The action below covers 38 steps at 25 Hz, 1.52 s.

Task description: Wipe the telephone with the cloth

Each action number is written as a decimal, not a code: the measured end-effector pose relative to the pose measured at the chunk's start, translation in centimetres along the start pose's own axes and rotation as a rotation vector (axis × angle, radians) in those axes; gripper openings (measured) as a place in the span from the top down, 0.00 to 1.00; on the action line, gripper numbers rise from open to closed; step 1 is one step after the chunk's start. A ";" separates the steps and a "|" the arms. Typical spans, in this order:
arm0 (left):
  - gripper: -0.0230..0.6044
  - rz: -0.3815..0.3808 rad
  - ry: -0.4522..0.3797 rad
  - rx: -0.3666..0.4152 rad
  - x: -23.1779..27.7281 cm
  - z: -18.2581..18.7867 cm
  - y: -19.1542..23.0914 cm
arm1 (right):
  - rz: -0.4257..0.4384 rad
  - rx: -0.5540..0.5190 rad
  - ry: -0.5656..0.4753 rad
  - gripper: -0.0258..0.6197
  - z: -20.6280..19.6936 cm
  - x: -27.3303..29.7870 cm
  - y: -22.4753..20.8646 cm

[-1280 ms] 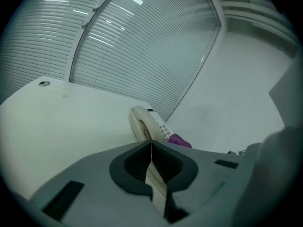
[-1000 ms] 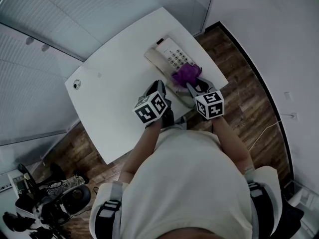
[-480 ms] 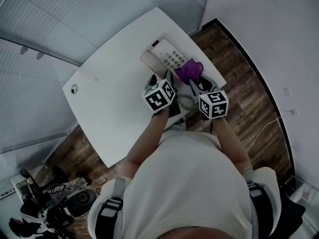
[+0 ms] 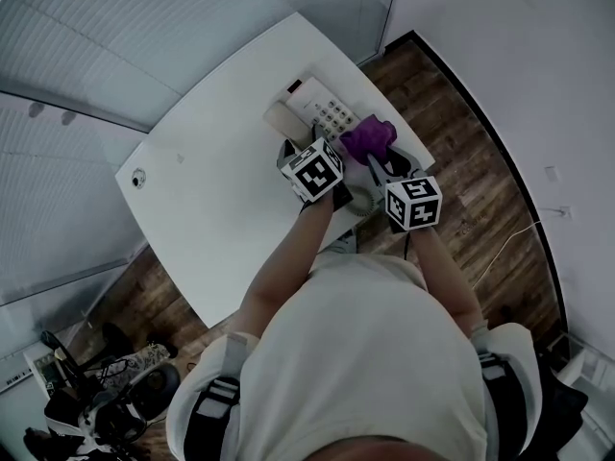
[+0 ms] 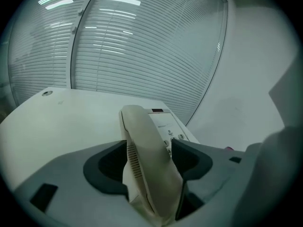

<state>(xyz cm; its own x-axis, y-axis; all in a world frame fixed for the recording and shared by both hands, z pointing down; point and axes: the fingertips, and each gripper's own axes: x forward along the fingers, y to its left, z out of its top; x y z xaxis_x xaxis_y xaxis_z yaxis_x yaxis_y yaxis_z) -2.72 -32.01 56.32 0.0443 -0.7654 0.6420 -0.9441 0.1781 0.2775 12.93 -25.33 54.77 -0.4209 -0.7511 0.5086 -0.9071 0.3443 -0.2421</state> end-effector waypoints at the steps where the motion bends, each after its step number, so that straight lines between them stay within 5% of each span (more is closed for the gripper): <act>1: 0.53 0.012 -0.002 0.010 0.2 -0.1 0.1 | -0.002 0.003 0.004 0.75 -0.1 0.1 -0.1; 8: 0.52 0.100 -0.008 0.081 1.1 0.2 -0.1 | -0.010 0.003 0.030 0.75 -0.9 0.4 -0.2; 16: 0.52 0.137 -0.009 0.043 1.3 0.3 0.3 | -0.015 -0.011 0.050 0.75 -1.6 0.1 -0.2; 27: 0.58 0.024 -0.041 -0.048 -0.6 1.0 0.7 | 0.006 -0.032 0.028 0.75 -1.2 -0.6 1.1; 38: 0.60 -0.183 -0.073 -0.244 -4.2 1.3 1.1 | 0.032 -0.050 0.005 0.75 -1.7 -1.6 3.4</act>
<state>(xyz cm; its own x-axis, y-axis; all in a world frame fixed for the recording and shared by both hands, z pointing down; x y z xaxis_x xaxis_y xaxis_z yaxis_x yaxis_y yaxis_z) -4.43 -29.45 53.00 0.1745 -0.8390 0.5153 -0.8161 0.1696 0.5525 10.47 -22.02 54.55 -0.4493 -0.7367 0.5054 -0.8925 0.3957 -0.2166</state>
